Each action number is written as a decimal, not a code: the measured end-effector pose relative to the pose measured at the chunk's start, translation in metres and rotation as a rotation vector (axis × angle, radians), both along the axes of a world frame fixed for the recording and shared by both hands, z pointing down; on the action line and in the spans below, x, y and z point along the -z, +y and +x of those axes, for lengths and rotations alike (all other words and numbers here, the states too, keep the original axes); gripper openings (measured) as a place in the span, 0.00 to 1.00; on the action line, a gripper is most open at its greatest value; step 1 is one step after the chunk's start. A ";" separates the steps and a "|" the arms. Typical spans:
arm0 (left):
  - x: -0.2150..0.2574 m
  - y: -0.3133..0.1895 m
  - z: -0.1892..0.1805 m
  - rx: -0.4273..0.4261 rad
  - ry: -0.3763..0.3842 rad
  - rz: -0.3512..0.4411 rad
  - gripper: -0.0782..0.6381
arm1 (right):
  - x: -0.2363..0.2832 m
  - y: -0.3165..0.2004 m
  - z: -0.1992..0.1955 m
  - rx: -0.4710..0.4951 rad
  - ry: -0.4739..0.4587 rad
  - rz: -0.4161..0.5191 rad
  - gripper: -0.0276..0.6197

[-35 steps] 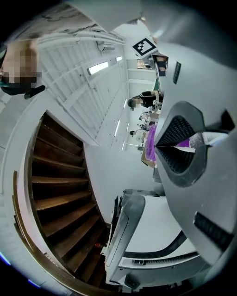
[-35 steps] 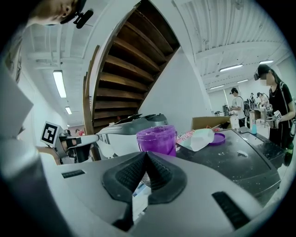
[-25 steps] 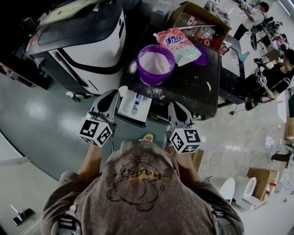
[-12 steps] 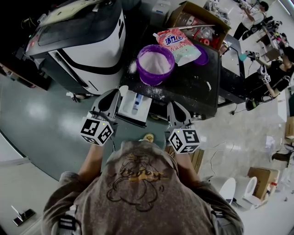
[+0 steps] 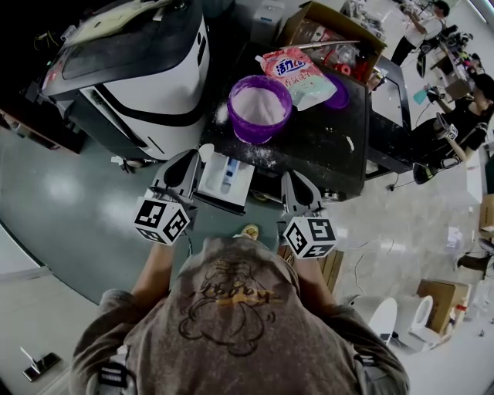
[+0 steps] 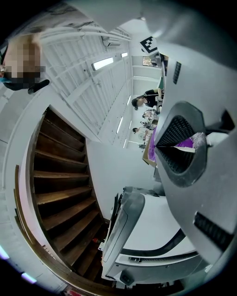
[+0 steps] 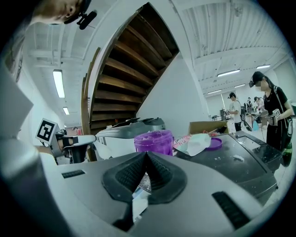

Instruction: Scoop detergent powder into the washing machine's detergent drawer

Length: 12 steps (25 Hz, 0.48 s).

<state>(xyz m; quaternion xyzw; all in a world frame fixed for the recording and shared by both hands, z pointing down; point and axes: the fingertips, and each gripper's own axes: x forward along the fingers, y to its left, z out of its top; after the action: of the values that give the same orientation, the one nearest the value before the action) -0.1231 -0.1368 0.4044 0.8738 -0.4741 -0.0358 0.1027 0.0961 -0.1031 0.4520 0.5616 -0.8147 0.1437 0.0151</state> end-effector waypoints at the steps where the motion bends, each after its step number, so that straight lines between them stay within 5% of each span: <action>1: 0.000 0.000 0.000 -0.001 0.001 -0.001 0.14 | 0.000 0.000 0.000 0.000 -0.001 0.001 0.04; 12: 0.002 0.000 -0.002 0.003 0.002 0.001 0.14 | 0.002 0.001 -0.001 -0.001 0.000 0.002 0.04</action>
<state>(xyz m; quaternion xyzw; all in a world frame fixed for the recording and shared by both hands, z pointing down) -0.1253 -0.1368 0.4027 0.8730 -0.4753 -0.0372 0.1028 0.0949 -0.1026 0.4505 0.5620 -0.8146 0.1429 0.0145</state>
